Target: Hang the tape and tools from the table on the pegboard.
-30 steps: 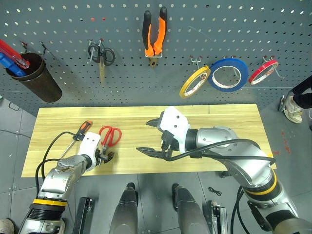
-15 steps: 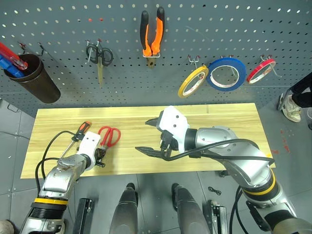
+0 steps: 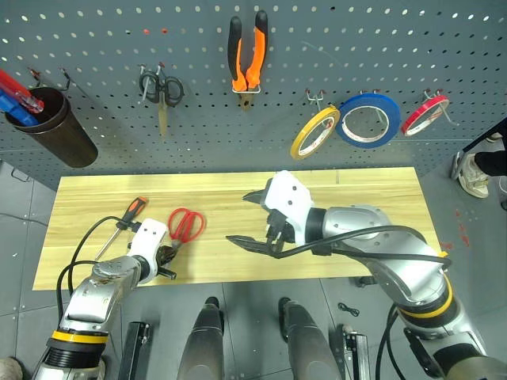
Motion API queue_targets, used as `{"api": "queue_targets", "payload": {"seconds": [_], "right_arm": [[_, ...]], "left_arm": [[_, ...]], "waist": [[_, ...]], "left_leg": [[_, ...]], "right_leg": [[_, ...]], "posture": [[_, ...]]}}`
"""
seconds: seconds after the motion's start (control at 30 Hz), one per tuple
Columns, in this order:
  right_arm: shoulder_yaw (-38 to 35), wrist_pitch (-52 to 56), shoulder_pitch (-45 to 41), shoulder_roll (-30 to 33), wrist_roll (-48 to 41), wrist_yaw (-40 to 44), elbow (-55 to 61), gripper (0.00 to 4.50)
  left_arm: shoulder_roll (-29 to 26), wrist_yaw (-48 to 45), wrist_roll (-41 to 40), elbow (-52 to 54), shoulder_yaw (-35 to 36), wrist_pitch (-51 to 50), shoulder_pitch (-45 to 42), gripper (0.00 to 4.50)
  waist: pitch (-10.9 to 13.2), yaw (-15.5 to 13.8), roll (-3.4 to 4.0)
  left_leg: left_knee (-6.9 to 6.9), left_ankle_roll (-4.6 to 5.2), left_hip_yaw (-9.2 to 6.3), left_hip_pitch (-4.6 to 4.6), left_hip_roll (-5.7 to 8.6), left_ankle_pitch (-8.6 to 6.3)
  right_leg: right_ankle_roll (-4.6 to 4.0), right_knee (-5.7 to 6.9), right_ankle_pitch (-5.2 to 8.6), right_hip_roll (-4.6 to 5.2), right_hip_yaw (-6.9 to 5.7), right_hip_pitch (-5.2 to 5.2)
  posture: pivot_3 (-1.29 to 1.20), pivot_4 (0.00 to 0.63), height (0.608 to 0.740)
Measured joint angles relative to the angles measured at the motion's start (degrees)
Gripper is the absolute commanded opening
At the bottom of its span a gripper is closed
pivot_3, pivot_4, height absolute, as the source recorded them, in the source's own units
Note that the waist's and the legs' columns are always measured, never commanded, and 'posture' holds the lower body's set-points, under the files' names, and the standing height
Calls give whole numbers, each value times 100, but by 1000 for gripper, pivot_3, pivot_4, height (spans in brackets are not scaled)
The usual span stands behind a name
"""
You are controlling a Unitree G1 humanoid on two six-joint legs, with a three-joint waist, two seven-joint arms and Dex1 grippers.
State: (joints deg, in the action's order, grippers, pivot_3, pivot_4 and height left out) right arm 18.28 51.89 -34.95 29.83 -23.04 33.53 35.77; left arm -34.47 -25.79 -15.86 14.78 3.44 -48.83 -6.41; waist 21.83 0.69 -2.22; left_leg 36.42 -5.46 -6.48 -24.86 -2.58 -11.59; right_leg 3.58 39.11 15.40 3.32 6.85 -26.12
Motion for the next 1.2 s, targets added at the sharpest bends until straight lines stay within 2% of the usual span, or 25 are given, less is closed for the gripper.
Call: {"api": "queue_targets", "payload": {"seconds": [0.13, 0.37, 0.57, 0.9, 1.0, 1.2], "right_arm": [[-310, -8, 395, 230, 33, -41, 237, 4500], [-1020, -75, 634, 211, 30, -371, 536, 4500], [-1859, -162, 697, -1, -418, -407, 737, 4500], [-2794, -116, 593, -45, -1985, -488, 931, 4500], [-2810, -116, 396, 10, -2219, -625, 922, 4500], [-2785, -153, 242, 13, -2423, -756, 878, 4500]], "left_arm": [[7, -68, -228, 1039, 332, 14, 345, 113], [207, -62, -559, 2409, 698, 81, 1068, 113], [554, -94, -663, 3217, 869, 945, 1661, 113], [880, 445, -639, 3460, 867, 1328, 1073, 113], [878, 613, -565, 3456, 885, 1374, 707, 113], [815, 755, -283, 3388, 953, 1635, 588, 113]], "waist": [[0, 3, 0], [0, 8, 0], [0, 1, 0], [-1, 5, -2], [-3, 18, -4], [-3, 4, -4]], "left_leg": [[0, 0, 0, -2, 0, 0], [0, 0, 0, -2, 0, 0], [0, 0, 1, -7, 1, 0], [18, 2, 1, -13, 3, 1], [20, 4, 1, -13, 3, 3], [24, 5, 1, -17, 3, 3]], "right_leg": [[2, -4, -1, 1, 1, 0], [6, -6, -4, 0, 3, 0], [8, -15, -9, 2, 4, 1], [16, -15, -22, 1, 5, 3], [18, -15, -26, 1, 6, 3], [18, -17, -27, 1, 5, 3]], "posture": [[91, 391, 740], [86, 382, 740], [81, 368, 740], [79, 351, 740], [83, 346, 740], [86, 339, 740]]}}
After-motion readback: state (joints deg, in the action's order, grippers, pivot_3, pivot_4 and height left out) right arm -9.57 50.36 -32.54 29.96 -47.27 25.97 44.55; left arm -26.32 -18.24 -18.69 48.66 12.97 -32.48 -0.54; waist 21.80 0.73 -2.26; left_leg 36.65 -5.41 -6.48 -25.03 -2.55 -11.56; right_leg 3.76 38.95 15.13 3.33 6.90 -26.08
